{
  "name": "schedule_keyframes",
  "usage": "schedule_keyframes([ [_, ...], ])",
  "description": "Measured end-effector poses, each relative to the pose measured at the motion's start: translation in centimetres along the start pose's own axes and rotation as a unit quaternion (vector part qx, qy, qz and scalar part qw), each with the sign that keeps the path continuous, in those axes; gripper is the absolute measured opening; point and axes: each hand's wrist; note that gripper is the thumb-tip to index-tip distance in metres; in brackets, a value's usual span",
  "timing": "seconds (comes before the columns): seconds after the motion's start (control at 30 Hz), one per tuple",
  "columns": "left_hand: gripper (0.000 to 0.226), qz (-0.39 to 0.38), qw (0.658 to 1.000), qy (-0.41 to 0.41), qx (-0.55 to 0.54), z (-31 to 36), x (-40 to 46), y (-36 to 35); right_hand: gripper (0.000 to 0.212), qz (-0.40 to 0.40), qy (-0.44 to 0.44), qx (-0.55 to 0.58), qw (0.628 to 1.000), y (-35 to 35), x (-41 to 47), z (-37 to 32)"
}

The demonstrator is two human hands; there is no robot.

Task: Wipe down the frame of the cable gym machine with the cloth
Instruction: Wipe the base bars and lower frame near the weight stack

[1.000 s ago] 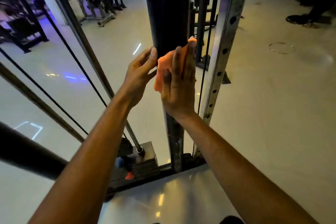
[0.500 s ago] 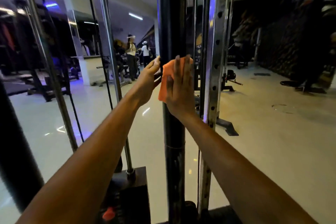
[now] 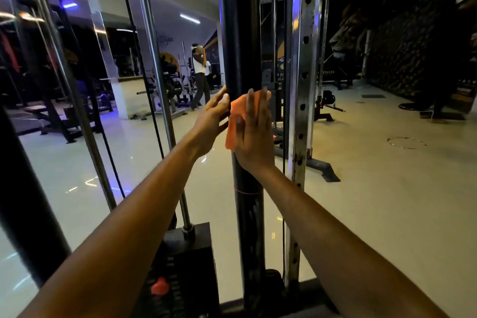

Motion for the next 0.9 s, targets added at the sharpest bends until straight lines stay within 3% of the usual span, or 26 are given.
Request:
schedule_keyframes([
  [0.13,0.06,-0.013,1.0,0.009,-0.004,-2.2,-1.0,-0.1,0.08,-0.06,0.002,-0.022,0.998,-0.6,-7.9,2.9],
  [0.23,0.066,-0.018,1.0,0.015,0.0,-3.7,-1.8,0.1,0.099,-0.117,-0.012,-0.017,0.993,-1.0,-14.2,4.9],
  [0.53,0.064,-0.03,0.999,0.019,0.008,-7.5,-4.0,0.1,0.081,-0.025,-0.045,0.003,0.999,-2.1,-7.2,3.0],
  [0.63,0.06,-0.024,1.0,0.019,0.004,-9.0,-4.5,0.2,0.078,-0.044,-0.018,-0.017,0.999,-2.6,-11.1,4.7],
  [0.77,0.058,-0.016,0.999,0.041,0.001,-12.0,-6.0,-0.3,0.102,-0.113,-0.02,-0.051,0.992,-3.5,-19.9,8.1],
  [0.9,0.057,0.007,0.999,0.052,0.013,-14.5,-7.2,-1.3,0.098,-0.092,-0.046,-0.019,0.995,-4.4,-19.3,7.7],
])
Point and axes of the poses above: each hand's wrist, its own x-axis towards the middle knuckle, its own y-axis out of the back of the hand, z = x × y, and after that the axes turned 2 degrees about -y, right-handed
